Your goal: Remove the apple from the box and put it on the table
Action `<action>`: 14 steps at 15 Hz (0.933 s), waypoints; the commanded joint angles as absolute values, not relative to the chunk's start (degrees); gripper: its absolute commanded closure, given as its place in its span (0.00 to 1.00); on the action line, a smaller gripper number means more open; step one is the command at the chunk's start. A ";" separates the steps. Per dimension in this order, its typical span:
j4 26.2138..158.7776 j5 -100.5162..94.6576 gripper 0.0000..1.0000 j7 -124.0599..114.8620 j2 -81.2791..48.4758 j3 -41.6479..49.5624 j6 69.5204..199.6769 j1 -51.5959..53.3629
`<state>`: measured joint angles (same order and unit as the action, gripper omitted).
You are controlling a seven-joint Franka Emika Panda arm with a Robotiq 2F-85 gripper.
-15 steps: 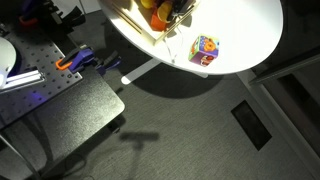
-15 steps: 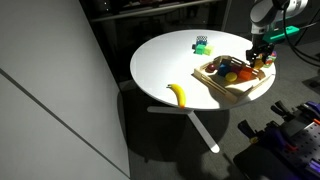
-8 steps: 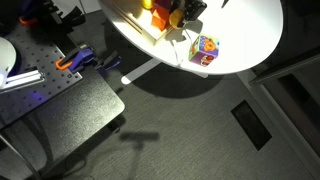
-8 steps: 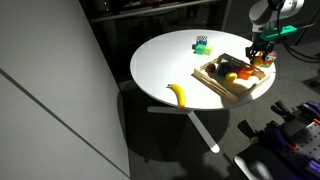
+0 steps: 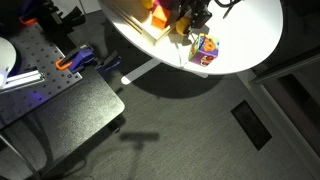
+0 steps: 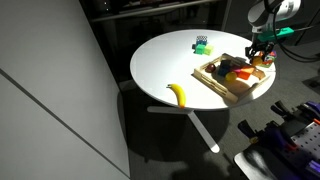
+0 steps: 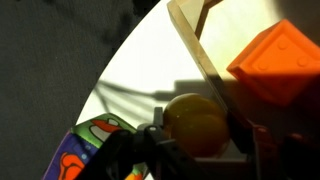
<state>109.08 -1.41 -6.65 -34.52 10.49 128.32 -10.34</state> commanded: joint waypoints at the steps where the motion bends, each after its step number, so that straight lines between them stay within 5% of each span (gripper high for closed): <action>1: 106.13 -0.30 0.60 -8.05 -36.54 10.71 128.14 -10.92; 2: 105.89 -0.34 0.45 -8.26 -36.75 10.78 128.20 -10.92; 3: 105.75 -0.41 0.11 -8.35 -36.90 10.82 128.26 -10.88; 6: 105.93 -0.56 0.00 -8.31 -36.81 10.77 128.28 -10.72; 14: 108.46 -0.59 0.00 -6.14 -34.24 9.56 126.89 -10.41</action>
